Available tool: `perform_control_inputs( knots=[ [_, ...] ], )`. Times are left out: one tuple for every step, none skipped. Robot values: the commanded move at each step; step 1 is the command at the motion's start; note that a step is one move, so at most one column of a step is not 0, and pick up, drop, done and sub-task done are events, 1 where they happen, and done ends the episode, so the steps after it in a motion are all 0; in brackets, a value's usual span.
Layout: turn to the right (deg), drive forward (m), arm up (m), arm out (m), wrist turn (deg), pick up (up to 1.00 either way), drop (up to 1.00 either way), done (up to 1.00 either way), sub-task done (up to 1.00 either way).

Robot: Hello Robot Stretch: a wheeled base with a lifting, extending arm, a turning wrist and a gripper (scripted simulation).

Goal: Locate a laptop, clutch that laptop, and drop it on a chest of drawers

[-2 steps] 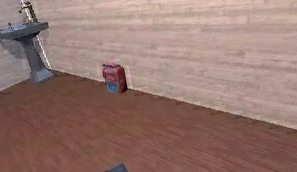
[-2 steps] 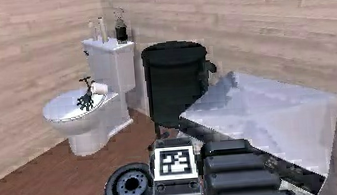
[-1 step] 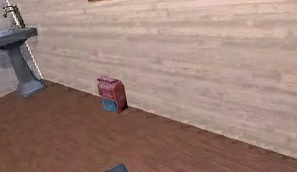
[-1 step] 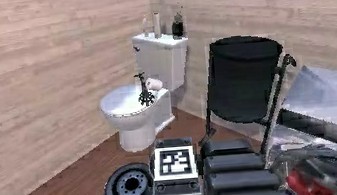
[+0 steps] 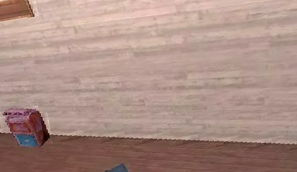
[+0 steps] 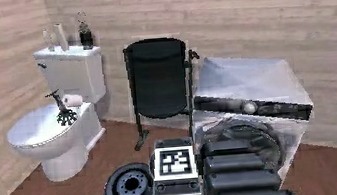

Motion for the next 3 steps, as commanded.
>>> perform_control_inputs(
  knots=[
    [0.0, 0.20, 0.00, 0.00, 0.0, 0.00, 0.00, 0.00, 0.00],
    [-45.0, 0.00, 0.00, 0.00, 0.0, 0.00, 0.00, 0.00, 0.00],
    [-24.0, 0.00, 0.00, 0.00, 0.0, 0.00, 0.00, 0.00, 0.00]
  ],
)
